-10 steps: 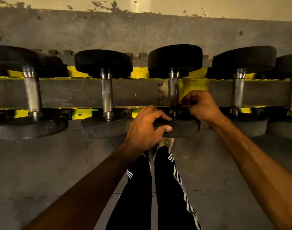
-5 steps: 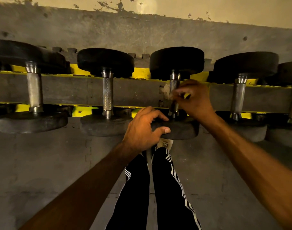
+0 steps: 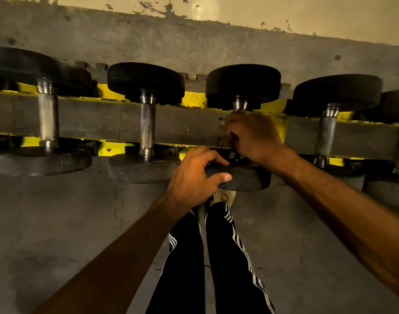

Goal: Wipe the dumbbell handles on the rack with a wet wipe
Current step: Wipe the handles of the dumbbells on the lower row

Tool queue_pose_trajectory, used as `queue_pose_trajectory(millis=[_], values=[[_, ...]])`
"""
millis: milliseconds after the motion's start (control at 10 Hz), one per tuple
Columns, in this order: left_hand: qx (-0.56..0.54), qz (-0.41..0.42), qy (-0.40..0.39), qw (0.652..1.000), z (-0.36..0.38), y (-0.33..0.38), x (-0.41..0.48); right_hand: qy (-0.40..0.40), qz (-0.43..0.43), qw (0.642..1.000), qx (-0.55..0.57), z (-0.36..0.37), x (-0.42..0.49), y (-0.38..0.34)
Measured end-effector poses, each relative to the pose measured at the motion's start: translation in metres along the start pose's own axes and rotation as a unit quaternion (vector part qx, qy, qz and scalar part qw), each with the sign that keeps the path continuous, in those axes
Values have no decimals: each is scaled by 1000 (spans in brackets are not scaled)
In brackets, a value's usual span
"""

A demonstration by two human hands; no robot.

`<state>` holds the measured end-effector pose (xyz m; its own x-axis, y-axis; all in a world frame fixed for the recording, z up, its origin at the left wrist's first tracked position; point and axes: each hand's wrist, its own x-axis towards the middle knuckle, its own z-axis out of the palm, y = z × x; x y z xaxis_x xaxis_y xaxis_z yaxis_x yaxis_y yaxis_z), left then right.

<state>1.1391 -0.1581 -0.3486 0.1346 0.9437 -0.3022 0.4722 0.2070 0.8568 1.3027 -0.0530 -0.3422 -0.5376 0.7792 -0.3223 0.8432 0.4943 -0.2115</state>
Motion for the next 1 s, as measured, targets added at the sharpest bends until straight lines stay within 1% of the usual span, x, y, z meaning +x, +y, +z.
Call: queue_pose_trajectory(millis=[100, 200, 300, 400, 500, 600, 700, 800, 900, 1000], values=[[2, 10, 6, 1000, 1, -1, 0, -139, -52, 989, -9, -10, -10, -6], [-1, 17, 16, 1000, 1, -3, 0, -115, -28, 991, -56, -18, 6, -6], [-7, 23, 25, 999, 3, -3, -2, -117, -18, 989, -85, -16, 17, -12], [-7, 27, 38, 999, 4, -2, -3, -207, -45, 975, -61, -2, 21, -27], [-5, 31, 55, 998, 7, -4, -6, -213, -29, 977, -9, 6, 25, -29], [-5, 31, 69, 997, 9, -3, -9, -229, -41, 973, -8, 0, 24, -22], [-8, 33, 84, 996, 12, -2, -10, -250, -29, 967, 29, -21, 21, -21], [-11, 24, 88, 996, 13, -3, -11, -249, -62, 966, 23, -26, 14, -13], [-20, 12, 77, 997, 11, -3, -12, -147, -70, 981, 109, -16, -16, 9], [-23, 6, 75, 997, 10, -2, -12, -44, 111, 961, 249, 6, -43, 20]])
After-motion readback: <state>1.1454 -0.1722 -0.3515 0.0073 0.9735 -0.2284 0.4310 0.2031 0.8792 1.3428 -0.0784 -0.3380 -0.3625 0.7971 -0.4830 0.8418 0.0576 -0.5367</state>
